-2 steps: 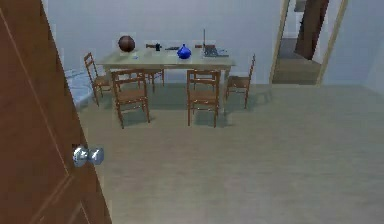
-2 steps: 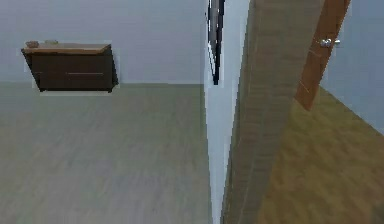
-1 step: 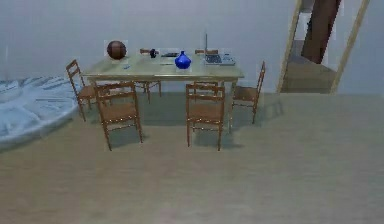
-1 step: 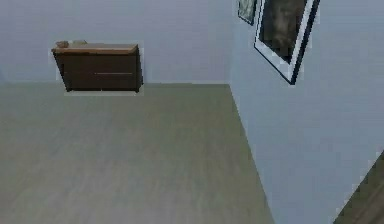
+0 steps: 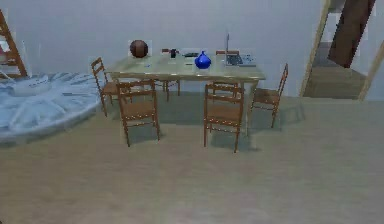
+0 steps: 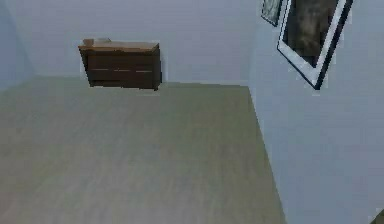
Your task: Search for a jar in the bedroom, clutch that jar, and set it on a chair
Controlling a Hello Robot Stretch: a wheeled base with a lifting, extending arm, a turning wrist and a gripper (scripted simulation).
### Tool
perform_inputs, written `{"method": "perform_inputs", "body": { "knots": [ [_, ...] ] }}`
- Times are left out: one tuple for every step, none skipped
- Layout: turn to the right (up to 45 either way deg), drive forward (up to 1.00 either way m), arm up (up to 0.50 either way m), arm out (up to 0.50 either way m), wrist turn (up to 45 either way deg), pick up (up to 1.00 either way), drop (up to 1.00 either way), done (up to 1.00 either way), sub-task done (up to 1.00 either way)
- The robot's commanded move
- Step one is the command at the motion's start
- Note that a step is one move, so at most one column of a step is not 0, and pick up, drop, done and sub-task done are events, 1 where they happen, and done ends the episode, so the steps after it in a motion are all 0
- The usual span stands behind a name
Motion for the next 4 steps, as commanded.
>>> {"method": "perform_inputs", "body": {
  "knots": [
    [0.0, 1.00, 0.00, 0.00, 0.0, 0.00, 0.00, 0.00, 0.00],
    [0.0, 0.55, 0.00, 0.00, 0.0, 0.00, 0.00, 0.00, 0.00],
    [-45.0, 0.00, 0.00, 0.00, 0.0, 0.00, 0.00, 0.00, 0.00],
    [-30.0, 0.00, 0.00, 0.00, 0.0, 0.00, 0.00, 0.00, 0.00]
  ]
}}
